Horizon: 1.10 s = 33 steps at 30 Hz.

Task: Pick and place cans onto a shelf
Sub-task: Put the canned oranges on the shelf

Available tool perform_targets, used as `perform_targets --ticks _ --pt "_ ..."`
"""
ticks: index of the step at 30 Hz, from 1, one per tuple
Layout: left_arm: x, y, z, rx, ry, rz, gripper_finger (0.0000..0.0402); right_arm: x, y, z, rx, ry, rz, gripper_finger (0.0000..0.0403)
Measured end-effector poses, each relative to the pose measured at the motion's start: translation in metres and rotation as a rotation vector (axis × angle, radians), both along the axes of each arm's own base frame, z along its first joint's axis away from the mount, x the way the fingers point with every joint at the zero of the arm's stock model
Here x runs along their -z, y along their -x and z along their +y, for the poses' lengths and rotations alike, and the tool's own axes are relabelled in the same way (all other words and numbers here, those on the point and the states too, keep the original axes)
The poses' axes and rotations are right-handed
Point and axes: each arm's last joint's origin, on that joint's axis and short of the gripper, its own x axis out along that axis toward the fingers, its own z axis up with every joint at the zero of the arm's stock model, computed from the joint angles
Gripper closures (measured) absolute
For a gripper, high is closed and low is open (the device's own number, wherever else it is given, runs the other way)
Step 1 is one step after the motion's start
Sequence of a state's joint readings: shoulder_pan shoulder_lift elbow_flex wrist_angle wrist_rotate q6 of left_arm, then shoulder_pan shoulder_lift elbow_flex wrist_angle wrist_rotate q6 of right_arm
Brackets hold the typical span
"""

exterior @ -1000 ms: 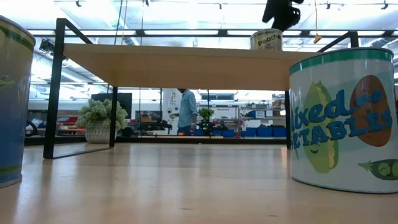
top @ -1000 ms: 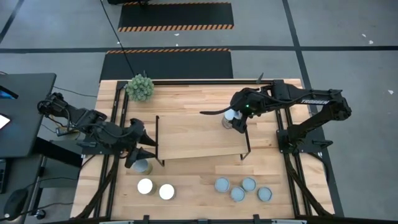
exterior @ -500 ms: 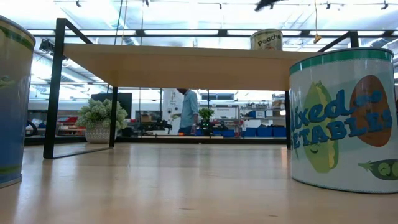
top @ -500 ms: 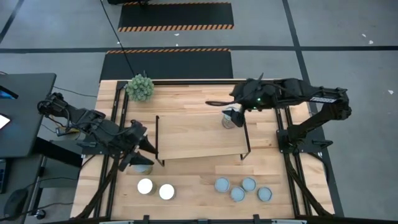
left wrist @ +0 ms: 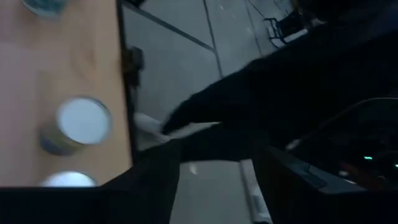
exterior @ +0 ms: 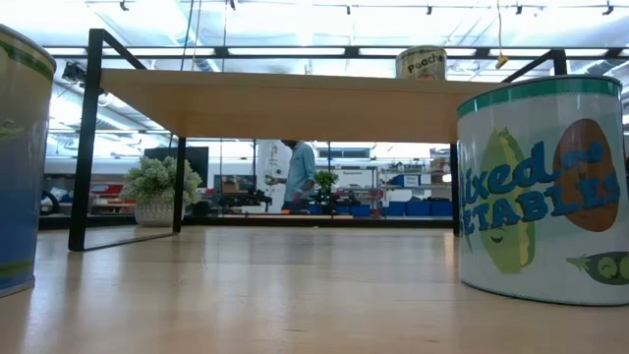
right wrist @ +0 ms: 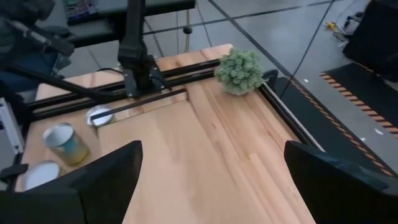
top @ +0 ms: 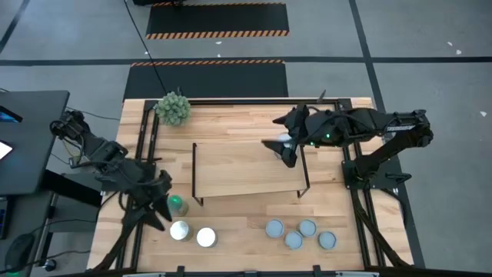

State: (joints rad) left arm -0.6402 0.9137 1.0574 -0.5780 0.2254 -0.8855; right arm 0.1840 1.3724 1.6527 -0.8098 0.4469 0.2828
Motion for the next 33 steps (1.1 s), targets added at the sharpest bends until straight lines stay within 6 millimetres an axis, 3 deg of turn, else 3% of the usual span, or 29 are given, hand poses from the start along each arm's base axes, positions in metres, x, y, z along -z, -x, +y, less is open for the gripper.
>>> perform_targets --ticks 10,15,19,28,33 --pt "-0.024 -0.014 -0.030 -0.070 -0.144 0.065 0.0234 0.001 0.007 0.031 -0.121 0.016 0.011 0.0003" --pt "0.002 -0.012 -0.043 -0.008 -0.436 0.313 0.0235 -0.001 0.009 0.044 -0.173 0.058 0.001 0.0006" --pt "0.023 -0.010 -0.042 -0.068 -0.586 0.541 0.0224 -0.001 0.011 0.049 -0.189 0.064 0.002 0.0012" --pt "0.044 -0.006 -0.043 -0.028 -0.772 0.568 0.0108 0.001 0.013 0.051 -0.197 0.067 0.015 0.0023" --pt "0.057 0.010 -0.026 -0.093 -0.686 0.560 0.0113 0.002 0.013 0.049 -0.193 0.071 0.028 0.0026"
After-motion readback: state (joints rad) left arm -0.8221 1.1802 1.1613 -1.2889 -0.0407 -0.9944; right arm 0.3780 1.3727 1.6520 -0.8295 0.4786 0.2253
